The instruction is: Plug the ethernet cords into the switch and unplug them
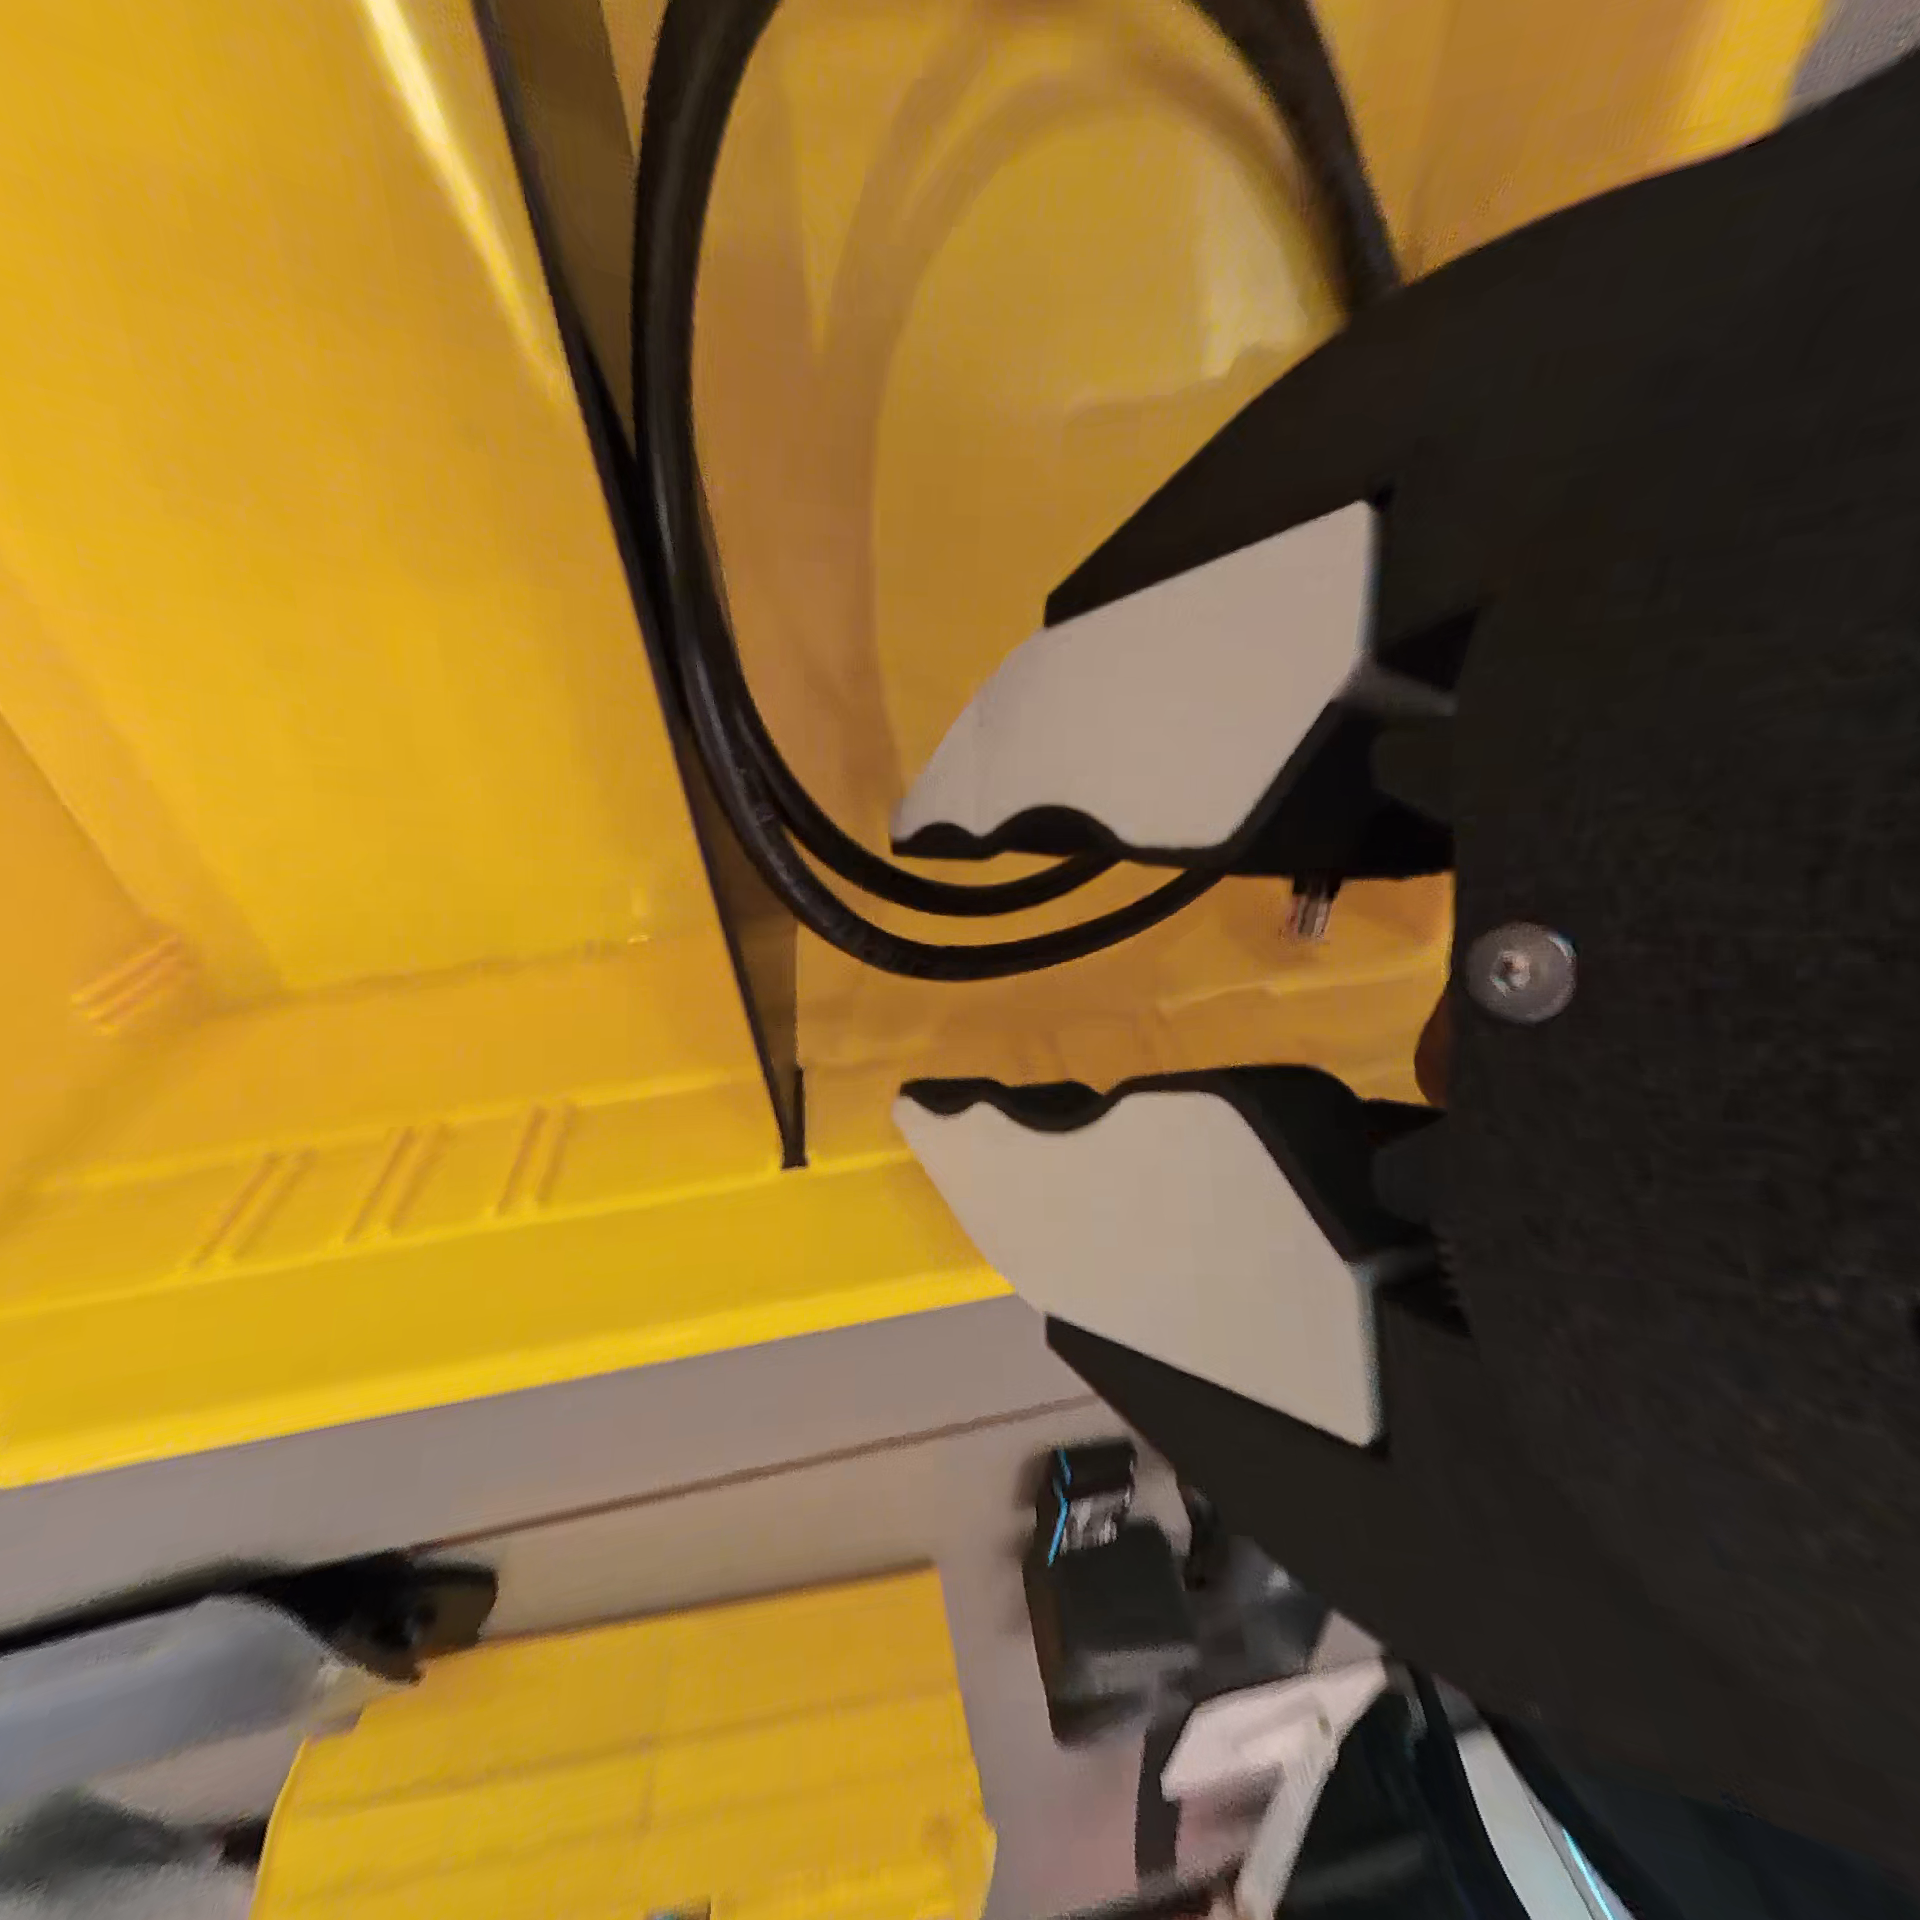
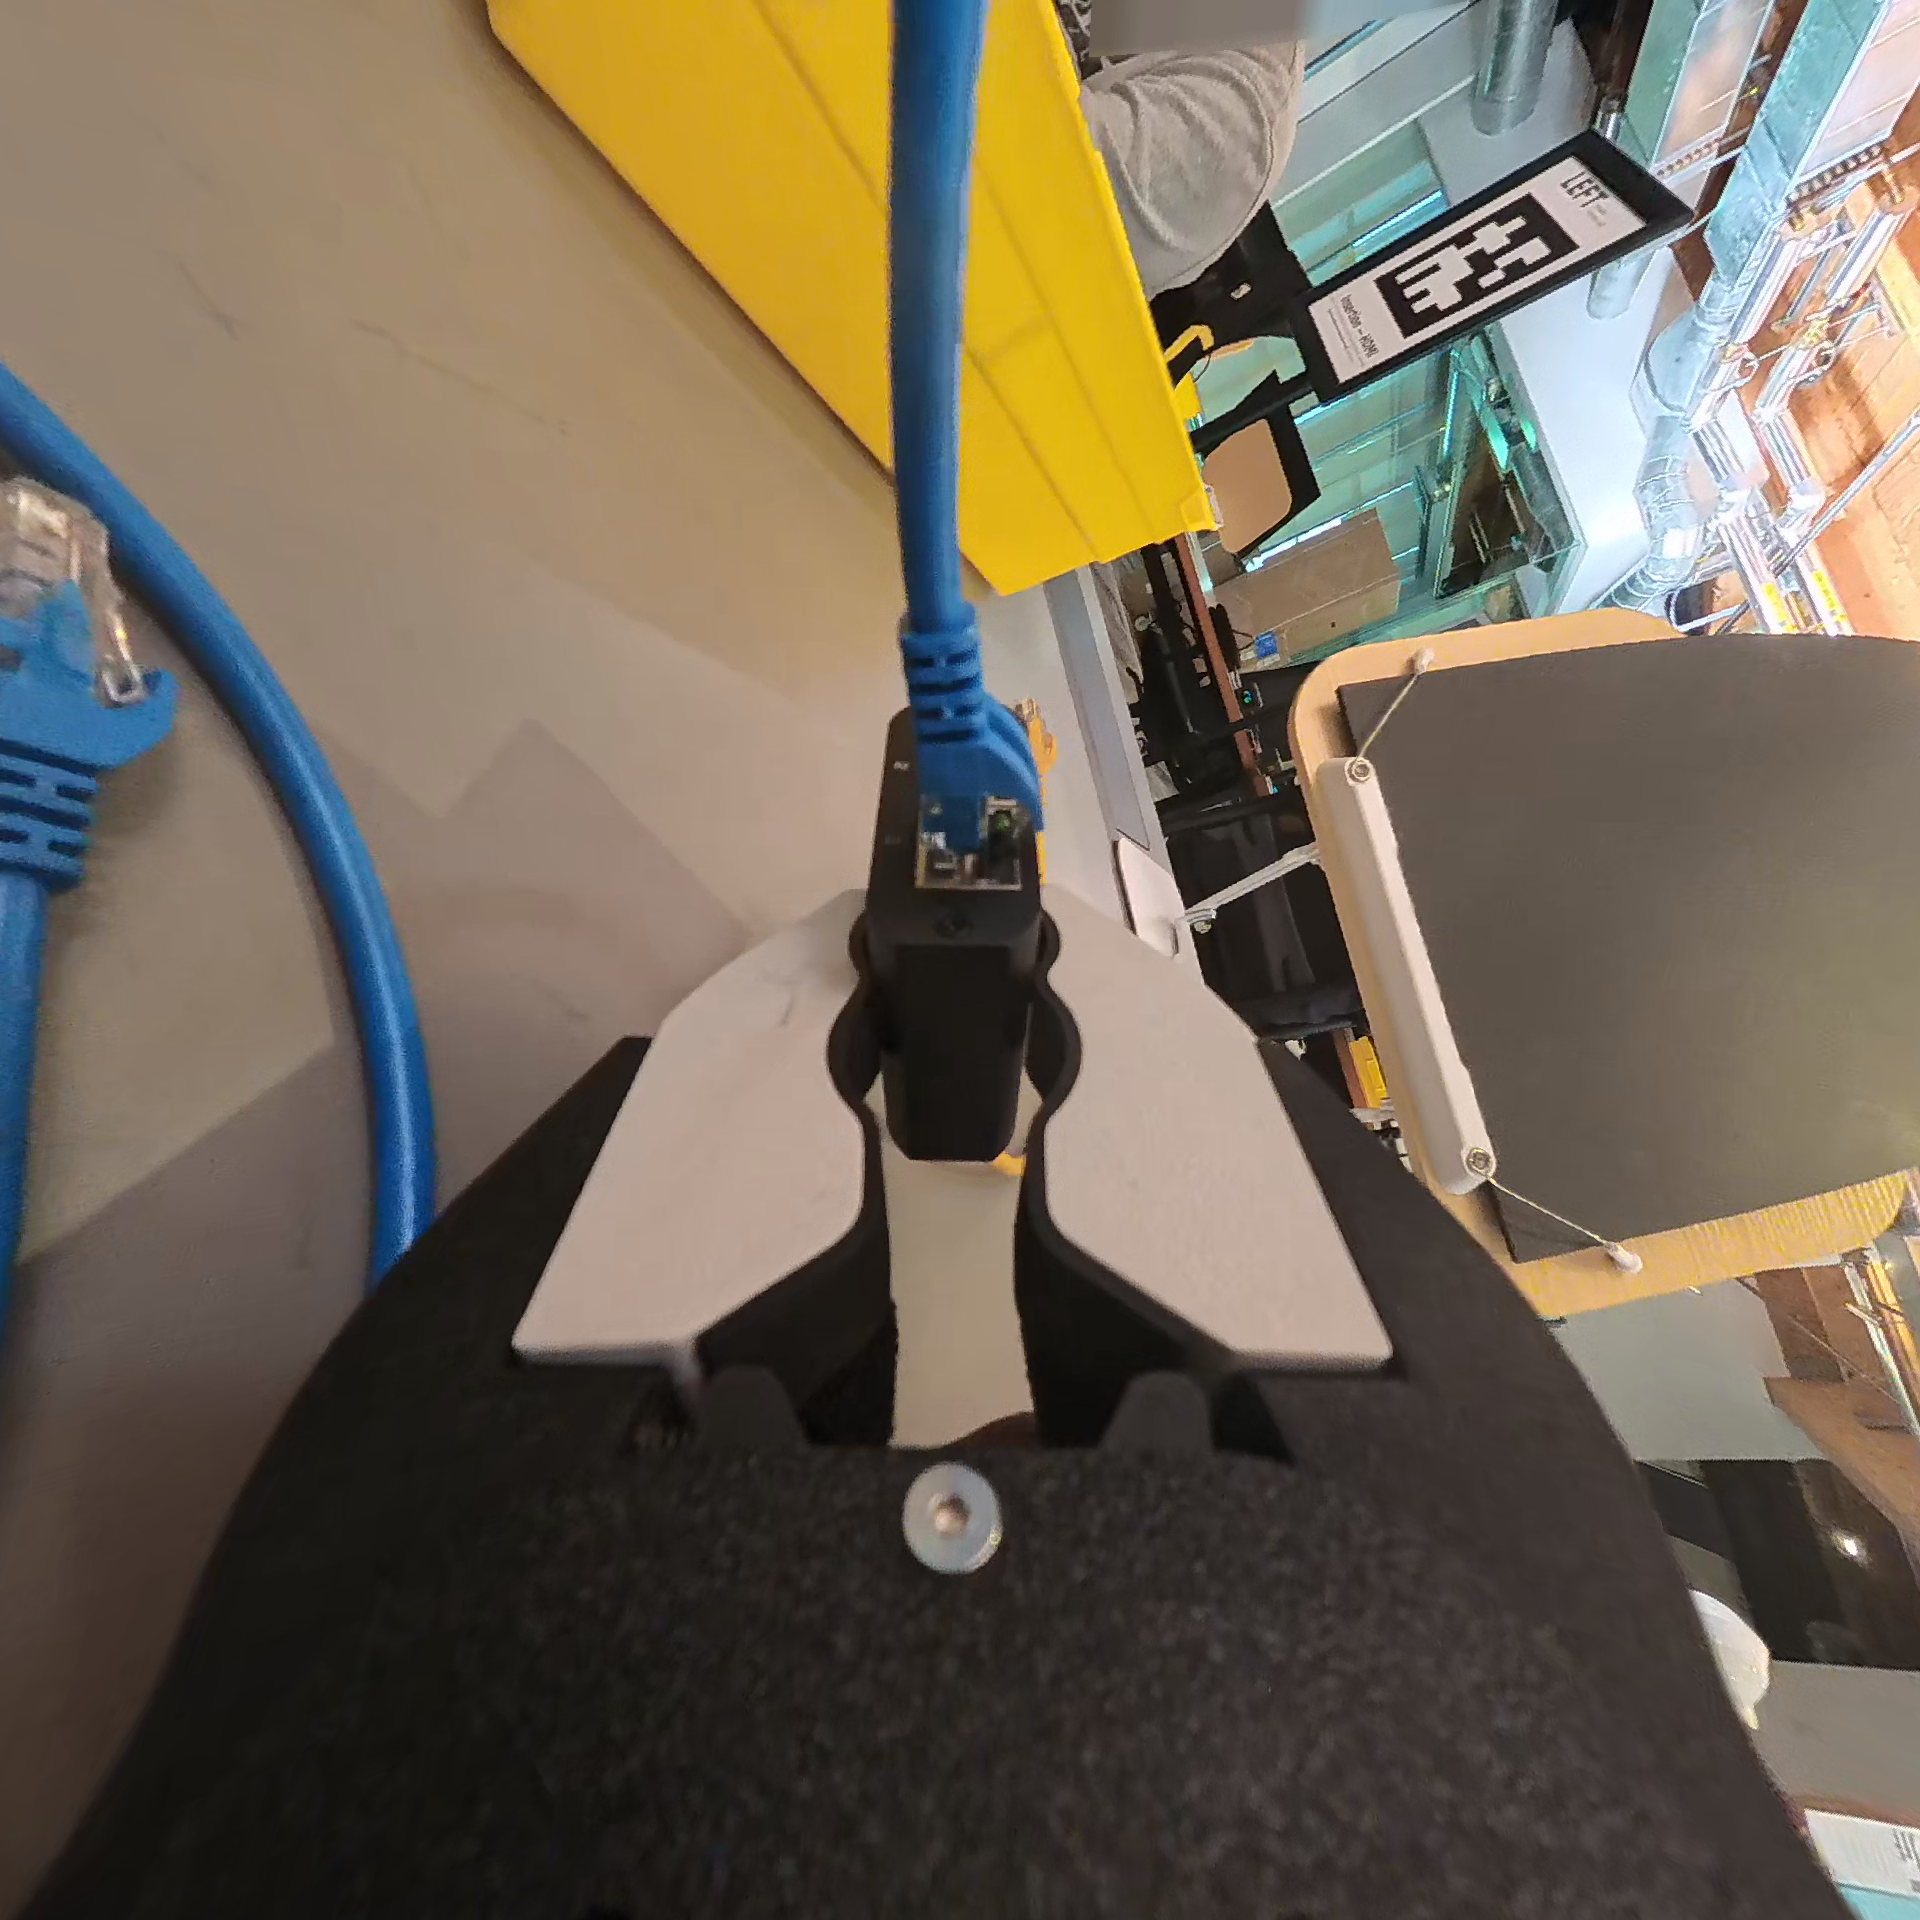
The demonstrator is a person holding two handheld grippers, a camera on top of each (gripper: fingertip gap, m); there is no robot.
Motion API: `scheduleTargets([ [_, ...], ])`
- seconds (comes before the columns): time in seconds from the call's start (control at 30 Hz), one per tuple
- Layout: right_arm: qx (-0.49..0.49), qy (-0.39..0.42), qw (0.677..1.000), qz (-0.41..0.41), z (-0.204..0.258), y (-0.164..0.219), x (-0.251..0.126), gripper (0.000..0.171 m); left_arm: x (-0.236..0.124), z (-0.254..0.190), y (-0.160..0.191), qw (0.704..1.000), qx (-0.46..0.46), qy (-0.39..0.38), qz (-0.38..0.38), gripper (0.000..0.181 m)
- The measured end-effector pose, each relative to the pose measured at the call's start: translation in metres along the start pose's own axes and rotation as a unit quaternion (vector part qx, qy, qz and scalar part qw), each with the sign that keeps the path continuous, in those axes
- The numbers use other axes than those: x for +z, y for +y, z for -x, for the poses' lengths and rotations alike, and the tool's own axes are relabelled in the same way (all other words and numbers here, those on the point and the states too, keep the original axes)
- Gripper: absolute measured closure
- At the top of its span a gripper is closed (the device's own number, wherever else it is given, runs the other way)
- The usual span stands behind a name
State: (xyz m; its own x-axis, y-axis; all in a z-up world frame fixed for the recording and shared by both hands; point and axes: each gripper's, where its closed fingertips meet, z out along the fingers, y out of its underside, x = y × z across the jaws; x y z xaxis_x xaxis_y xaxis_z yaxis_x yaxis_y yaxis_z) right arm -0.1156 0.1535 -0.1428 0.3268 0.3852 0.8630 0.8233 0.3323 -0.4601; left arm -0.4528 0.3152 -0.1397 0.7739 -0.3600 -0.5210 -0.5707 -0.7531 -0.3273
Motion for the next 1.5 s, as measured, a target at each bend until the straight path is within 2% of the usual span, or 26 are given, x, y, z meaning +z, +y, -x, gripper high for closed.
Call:
scheduleTargets([
  [0.07, -0.001, 0.001, 1.0, -0.001, 0.0, -0.001, -0.001, 0.147, 0.006, -0.005, 0.001, 0.999, 0.033, -0.004, 0.007, 0.162],
  [0.13, 0.001, 0.002, 1.0, -0.001, -0.001, -0.001, -0.001, 0.147, 0.005, -0.008, -0.001, 0.998, 0.061, -0.014, -0.003, 0.175],
  [0.23, 0.002, 0.005, 1.0, -0.001, -0.003, 0.0, -0.002, 0.147, -0.013, -0.002, -0.007, 0.997, 0.068, -0.008, -0.043, 0.176],
  [0.33, 0.003, 0.012, 1.0, 0.003, -0.008, 0.004, -0.002, 0.147, -0.055, 0.014, -0.02, 0.991, 0.054, 0.033, -0.117, 0.176],
  [0.47, 0.017, 0.025, 0.999, 0.01, -0.018, 0.01, -0.001, 0.147, -0.136, 0.022, -0.035, 0.96, 0.15, 0.079, -0.224, 0.176],
  [0.6, 0.037, 0.028, 0.999, 0.01, -0.022, 0.013, -0.002, 0.147, -0.217, -0.005, -0.038, 0.904, 0.31, 0.102, -0.276, 0.176],
  [0.7, 0.058, 0.032, 0.998, 0.009, -0.026, 0.014, -0.002, 0.147, -0.249, -0.061, -0.03, 0.85, 0.433, 0.147, -0.263, 0.176],
  [0.77, 0.076, 0.037, 0.996, 0.008, -0.031, 0.016, -0.003, 0.147, -0.246, -0.107, -0.016, 0.81, 0.515, 0.171, -0.224, 0.176],
  [0.9, 0.116, 0.055, 0.992, -0.011, -0.044, 0.018, -0.007, 0.147, -0.213, -0.193, 0.025, 0.724, 0.632, 0.23, -0.152, 0.175],
  [1.0, 0.125, 0.062, 0.99, -0.021, -0.048, 0.017, -0.009, 0.147, -0.181, -0.241, 0.046, 0.691, 0.659, 0.269, -0.124, 0.175],
  [1.13, 0.116, 0.056, 0.992, -0.02, -0.043, 0.016, -0.008, 0.147, -0.153, -0.273, 0.049, 0.724, 0.615, 0.291, -0.107, 0.172],
  [1.17, 0.112, 0.054, 0.992, -0.02, -0.041, 0.015, -0.008, 0.147, -0.153, -0.278, 0.047, 0.738, 0.589, 0.308, -0.116, 0.16],
  [1.27, 0.109, 0.052, 0.992, -0.021, -0.04, 0.014, -0.008, 0.147, -0.166, -0.272, 0.033, 0.797, 0.476, 0.336, -0.158, 0.151],
  [1.37, 0.112, 0.05, 0.992, -0.02, -0.04, 0.015, -0.008, 0.147, -0.196, -0.235, 0.009, 0.858, 0.285, 0.349, -0.247, 0.141],
  [1.4, 0.113, 0.049, 0.992, -0.02, -0.04, 0.015, -0.007, 0.147, -0.204, -0.218, 0.006, 0.873, 0.204, 0.35, -0.27, 0.143],
  [1.5, 0.113, 0.047, 0.992, -0.019, -0.039, 0.015, -0.006, 0.147, -0.201, -0.176, 0.022, 0.901, 0.003, 0.32, -0.291, 0.152],
])
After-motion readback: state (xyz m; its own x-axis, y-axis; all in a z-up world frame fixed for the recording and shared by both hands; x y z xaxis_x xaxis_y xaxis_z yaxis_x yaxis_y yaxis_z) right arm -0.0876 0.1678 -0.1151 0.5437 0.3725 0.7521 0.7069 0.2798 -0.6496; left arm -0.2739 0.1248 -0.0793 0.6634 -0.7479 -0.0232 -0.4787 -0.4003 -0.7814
